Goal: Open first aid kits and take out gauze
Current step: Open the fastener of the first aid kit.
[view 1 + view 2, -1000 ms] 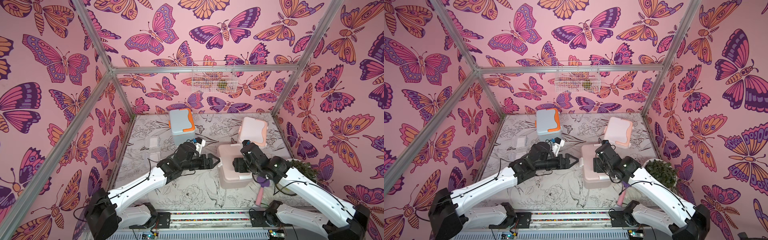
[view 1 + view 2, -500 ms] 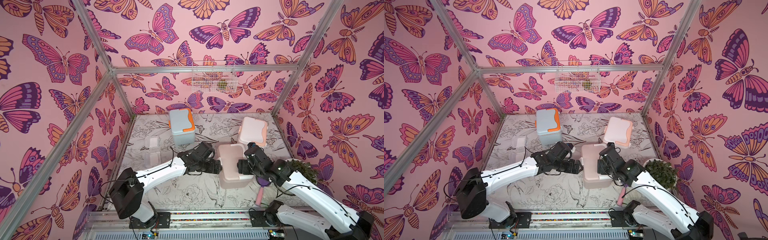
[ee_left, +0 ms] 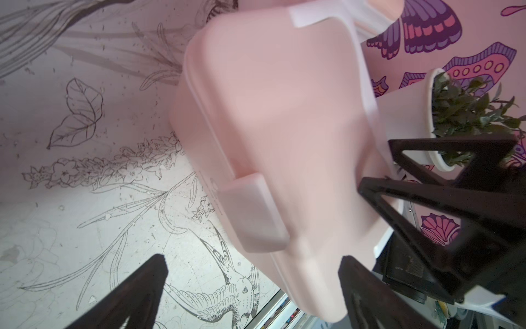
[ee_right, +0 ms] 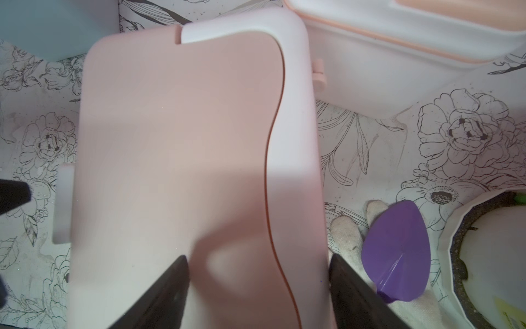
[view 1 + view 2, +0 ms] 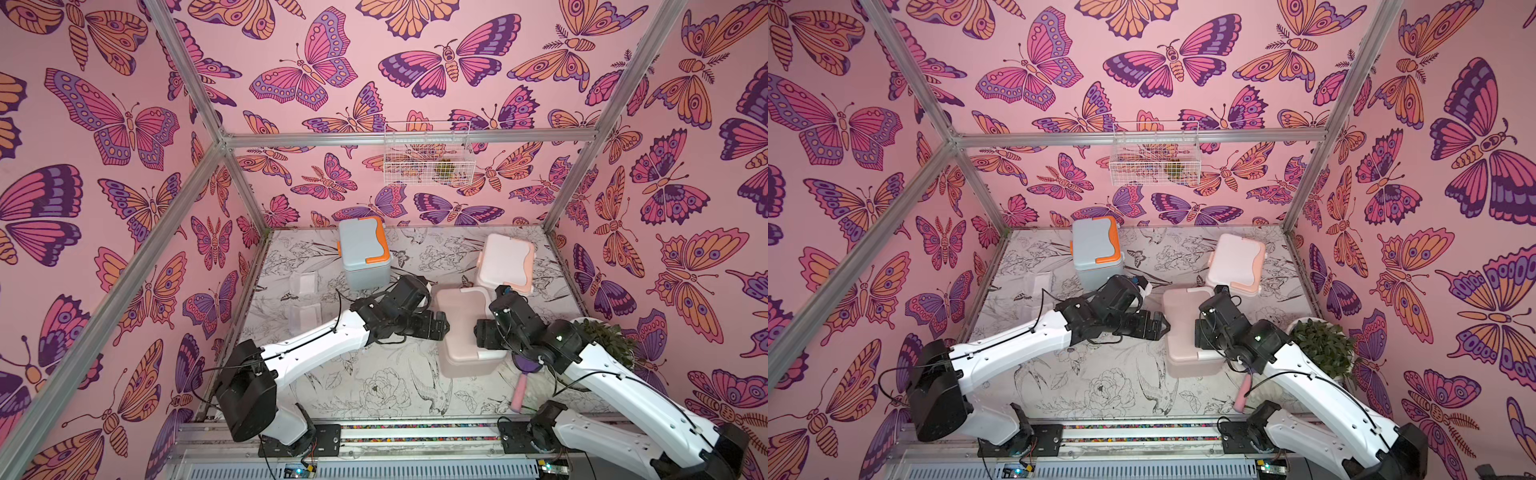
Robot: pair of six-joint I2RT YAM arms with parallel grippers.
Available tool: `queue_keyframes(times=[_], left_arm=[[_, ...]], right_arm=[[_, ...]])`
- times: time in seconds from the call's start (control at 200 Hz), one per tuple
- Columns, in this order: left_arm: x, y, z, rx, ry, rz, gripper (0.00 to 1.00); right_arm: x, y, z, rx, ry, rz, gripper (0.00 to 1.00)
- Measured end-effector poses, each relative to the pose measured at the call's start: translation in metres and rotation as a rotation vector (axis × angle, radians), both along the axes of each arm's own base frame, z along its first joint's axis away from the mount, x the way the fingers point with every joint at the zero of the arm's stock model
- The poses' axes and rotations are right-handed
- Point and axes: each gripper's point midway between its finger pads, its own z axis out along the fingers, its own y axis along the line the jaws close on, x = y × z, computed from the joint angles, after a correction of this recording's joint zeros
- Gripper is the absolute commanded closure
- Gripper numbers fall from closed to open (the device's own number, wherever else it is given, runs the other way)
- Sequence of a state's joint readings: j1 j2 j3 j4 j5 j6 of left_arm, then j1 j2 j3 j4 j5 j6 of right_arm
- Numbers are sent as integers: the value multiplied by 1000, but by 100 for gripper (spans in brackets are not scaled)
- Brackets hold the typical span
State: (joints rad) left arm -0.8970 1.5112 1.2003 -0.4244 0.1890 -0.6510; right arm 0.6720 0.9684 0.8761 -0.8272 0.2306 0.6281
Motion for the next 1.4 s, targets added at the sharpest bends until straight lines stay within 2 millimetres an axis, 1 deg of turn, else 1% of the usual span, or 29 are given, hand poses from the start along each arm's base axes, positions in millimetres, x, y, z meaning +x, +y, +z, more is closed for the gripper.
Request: queue_keyframes(times=[0.05, 0.095, 0.24, 0.31, 0.446, 0.526, 0.646, 0.751, 0.851, 0.926, 0.996, 1.107, 1.197, 1.292, 1.397], left_arm=[[4, -3, 2, 4, -10, -4, 0], [8, -5, -2, 15, -11, -5, 1], [17, 0, -30, 81, 35, 9, 3], [21, 1, -29, 75, 30, 13, 3], [21, 6, -30, 69, 26, 23, 5], [19, 16, -34, 78, 27, 38, 5], [15, 35, -53, 124, 55, 70, 5], [8, 50, -70, 164, 93, 89, 6], [3, 59, -76, 173, 110, 101, 6], [0, 59, -68, 142, 114, 104, 5], [-4, 55, -51, 77, 111, 97, 4], [-7, 36, -12, -89, 100, 70, 3], [-8, 19, 9, -210, 127, 47, 5], [-5, 4, 17, -277, 186, 35, 10], [1, -9, 12, -307, 251, 34, 15]], right_arm=[[0, 0, 0, 0, 0, 0, 24], [0, 0, 0, 1, 0, 0, 24], [0, 0, 0, 2, 3, 2, 24], [0, 0, -1, 5, 3, 1, 24], [-1, 0, -1, 9, 3, 2, 24], [-1, 0, -1, 10, 2, 2, 24], [-1, 1, -1, 11, 2, 3, 24], [-1, 1, -2, 12, 2, 3, 24], [-1, 1, -2, 13, 2, 3, 24], [-1, 1, -2, 13, 2, 4, 24], [-1, 1, -1, 13, 2, 6, 24], [-1, 1, -1, 13, 3, 9, 24], [-1, 2, -1, 14, 4, 12, 24], [-1, 3, -1, 18, 5, 15, 24], [-2, 6, -1, 30, 10, 24, 24]])
